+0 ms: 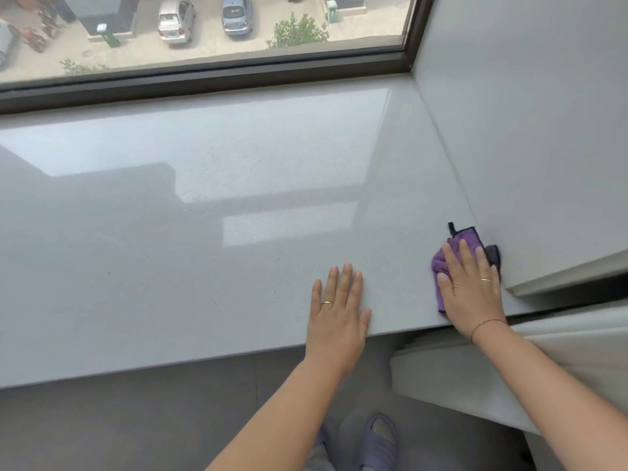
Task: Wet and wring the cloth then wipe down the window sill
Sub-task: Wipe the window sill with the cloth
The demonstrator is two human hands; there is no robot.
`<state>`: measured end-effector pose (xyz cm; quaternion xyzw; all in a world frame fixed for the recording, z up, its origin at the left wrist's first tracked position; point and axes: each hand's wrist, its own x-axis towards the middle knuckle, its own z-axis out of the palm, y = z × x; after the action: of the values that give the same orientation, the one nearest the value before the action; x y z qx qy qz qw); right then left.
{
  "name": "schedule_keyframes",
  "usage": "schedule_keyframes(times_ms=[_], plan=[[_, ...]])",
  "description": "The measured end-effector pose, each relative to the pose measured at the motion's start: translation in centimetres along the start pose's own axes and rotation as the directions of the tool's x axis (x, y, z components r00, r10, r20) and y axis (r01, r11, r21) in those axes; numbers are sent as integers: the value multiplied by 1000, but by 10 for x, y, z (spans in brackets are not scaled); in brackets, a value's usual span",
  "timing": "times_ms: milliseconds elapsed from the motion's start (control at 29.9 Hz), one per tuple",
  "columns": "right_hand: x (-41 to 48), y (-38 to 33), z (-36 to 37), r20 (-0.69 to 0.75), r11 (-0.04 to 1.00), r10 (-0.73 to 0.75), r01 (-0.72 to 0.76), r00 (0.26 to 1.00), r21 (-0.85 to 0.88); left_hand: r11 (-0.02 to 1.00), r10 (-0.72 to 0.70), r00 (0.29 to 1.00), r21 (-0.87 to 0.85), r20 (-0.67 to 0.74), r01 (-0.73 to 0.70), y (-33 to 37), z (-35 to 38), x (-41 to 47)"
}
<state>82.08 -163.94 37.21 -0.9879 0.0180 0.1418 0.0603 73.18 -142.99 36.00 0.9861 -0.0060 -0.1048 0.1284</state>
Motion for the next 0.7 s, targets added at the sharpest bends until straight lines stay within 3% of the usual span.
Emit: schedule_keyframes(times_ms=[100, 167, 234, 301, 368, 469, 569, 636, 703], plan=[[-5, -37, 6, -15, 1000, 9, -9, 1000, 6, 1000, -13, 1000, -13, -26, 12, 4, 1, -1], [-7, -59, 12, -8, 978, -206, 206, 978, -35, 1000, -7, 998, -18, -59, 6, 7, -1, -1], [-2, -64, 12, 43, 910, -407, 409, 913, -69, 1000, 14, 998, -17, -57, -15, 6, -2, 0], [14, -50, 6, 63, 872, -476, 480, 877, -96, 999, 31, 999, -32, -34, -32, 3, -3, 2], [34, -31, -2, 19, 917, -392, 392, 920, -69, 999, 36, 999, -22, -29, -36, 0, -8, 7], [63, -24, -16, -19, 994, -109, 109, 994, 8, 999, 45, 998, 4, -46, -45, -9, -21, 23], [68, -64, -15, -53, 987, 141, -136, 989, 85, 998, 58, 997, -25, -45, -59, -24, -27, 44], [61, -101, -7, -56, 996, 69, -66, 996, 59, 998, 60, 996, -20, -61, -61, -30, -33, 58], [52, -130, 3, -32, 982, -187, 187, 982, -2, 998, 62, 996, 2, -69, -62, -36, -39, 71]])
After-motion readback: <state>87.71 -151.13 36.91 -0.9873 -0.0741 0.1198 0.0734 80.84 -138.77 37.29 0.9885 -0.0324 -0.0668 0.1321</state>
